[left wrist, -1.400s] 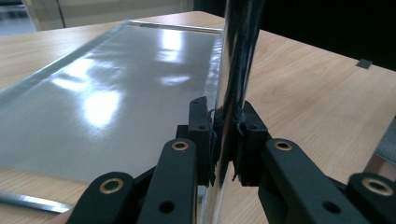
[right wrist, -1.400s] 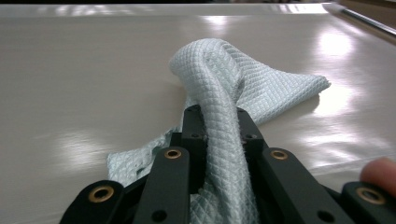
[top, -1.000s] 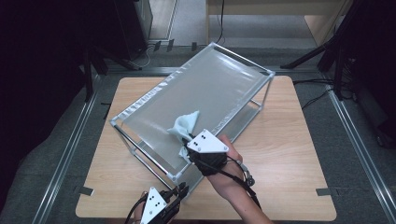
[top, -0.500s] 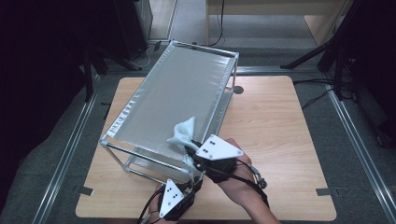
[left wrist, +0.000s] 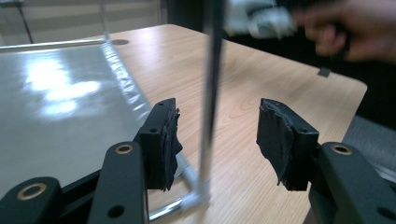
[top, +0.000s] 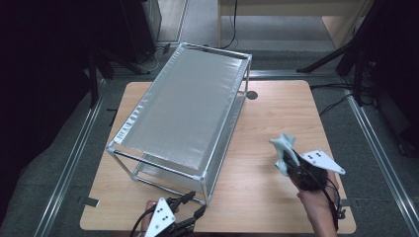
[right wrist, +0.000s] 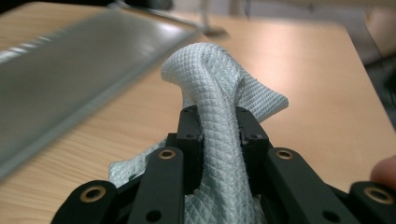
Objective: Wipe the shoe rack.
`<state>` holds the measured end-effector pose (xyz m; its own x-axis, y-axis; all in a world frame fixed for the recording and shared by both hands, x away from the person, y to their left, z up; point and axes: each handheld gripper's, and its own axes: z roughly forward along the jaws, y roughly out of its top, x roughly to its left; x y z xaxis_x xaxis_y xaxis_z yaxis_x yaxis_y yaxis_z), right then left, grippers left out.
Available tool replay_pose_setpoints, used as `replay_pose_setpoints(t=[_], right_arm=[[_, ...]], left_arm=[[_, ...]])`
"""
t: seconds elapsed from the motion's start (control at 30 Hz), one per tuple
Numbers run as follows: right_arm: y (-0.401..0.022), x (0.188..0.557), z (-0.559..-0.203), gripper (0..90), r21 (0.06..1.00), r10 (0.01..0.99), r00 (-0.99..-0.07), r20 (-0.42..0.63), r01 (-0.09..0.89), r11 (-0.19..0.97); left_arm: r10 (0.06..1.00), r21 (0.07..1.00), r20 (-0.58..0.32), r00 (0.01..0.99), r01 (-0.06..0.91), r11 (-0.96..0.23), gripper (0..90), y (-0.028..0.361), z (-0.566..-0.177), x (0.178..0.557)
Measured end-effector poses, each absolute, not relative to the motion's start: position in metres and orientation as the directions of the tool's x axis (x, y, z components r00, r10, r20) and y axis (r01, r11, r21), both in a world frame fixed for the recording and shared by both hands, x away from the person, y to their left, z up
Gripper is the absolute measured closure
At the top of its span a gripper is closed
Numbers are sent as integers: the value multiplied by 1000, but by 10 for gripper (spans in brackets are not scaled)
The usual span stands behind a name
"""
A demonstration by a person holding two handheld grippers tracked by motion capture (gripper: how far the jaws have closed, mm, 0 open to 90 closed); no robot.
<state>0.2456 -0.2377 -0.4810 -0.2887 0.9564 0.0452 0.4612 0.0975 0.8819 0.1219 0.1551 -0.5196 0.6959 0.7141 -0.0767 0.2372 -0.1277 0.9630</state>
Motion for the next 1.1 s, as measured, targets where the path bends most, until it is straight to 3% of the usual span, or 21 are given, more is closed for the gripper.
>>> replay_pose_setpoints(t=[0.1,0.17,0.3,0.57,0.7,0.83,1.1], right_arm=[[-259,252,-506,750,853,977,-203,73,519,44],[-267,257,-518,685,839,986,-167,1,537,90],[-270,257,-520,415,842,988,-152,8,534,75],[-219,229,-502,155,884,943,-334,8,443,149],[-190,217,-498,98,893,902,-427,61,427,142],[-159,207,-502,40,882,855,-516,49,424,205],[-111,184,-504,21,885,736,-674,63,379,271]], left_arm=[[742,962,-63,668,239,-134,466,178,-523,121],[765,958,-67,640,255,-130,457,193,-525,122],[825,955,-111,555,289,-66,456,226,-530,126],[890,957,-119,441,289,-15,456,266,-528,131],[917,955,-134,375,297,18,453,285,-530,136],[942,952,-131,310,305,32,462,302,-536,144],[969,945,-110,220,325,34,464,310,-542,169]])
